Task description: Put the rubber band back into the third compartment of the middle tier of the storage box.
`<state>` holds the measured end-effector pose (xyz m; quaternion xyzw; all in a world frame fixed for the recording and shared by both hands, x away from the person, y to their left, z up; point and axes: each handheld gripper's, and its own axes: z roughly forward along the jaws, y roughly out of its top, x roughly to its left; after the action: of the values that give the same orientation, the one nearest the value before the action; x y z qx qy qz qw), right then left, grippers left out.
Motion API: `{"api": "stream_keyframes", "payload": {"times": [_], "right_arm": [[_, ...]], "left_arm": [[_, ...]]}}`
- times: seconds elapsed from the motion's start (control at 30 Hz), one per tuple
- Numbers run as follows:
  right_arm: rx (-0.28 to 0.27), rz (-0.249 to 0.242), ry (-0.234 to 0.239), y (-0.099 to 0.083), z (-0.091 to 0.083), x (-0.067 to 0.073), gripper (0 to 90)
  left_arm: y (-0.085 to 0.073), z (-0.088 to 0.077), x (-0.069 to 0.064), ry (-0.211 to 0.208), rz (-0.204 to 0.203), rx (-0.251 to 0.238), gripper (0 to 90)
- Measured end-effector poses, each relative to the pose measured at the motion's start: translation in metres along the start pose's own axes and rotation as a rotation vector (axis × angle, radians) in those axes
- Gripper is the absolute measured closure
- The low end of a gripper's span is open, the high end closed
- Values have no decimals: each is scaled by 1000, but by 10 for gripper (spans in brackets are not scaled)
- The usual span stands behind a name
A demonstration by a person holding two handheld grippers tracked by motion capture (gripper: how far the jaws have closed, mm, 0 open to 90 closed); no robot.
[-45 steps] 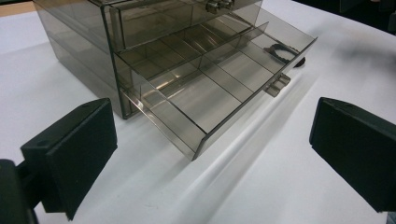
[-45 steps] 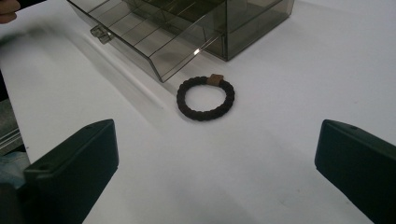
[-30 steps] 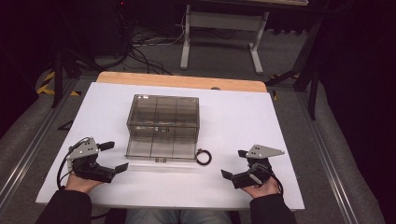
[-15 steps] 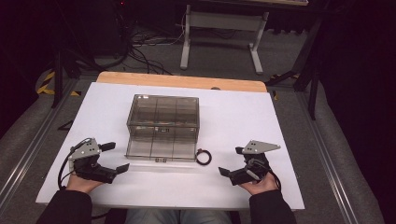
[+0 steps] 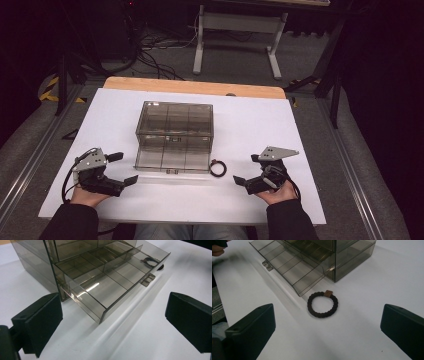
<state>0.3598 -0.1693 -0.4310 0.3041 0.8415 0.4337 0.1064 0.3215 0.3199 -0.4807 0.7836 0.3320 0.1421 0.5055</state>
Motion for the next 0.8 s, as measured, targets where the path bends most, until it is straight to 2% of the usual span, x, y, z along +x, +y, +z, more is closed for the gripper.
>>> {"api": "stream_keyframes", "payload": {"times": [0.67, 0.7, 0.8], "right_arm": [[19, 3, 0, 13, 9, -13, 5], [20, 2, 0, 13, 9, -13, 5], [23, 1, 1, 16, 9, -14, 5]], "left_arm": [[0, -2, 0, 7, 4, -6, 21], [0, -2, 2, 15, 22, -4, 21], [0, -3, 2, 19, 28, -3, 21]]}}
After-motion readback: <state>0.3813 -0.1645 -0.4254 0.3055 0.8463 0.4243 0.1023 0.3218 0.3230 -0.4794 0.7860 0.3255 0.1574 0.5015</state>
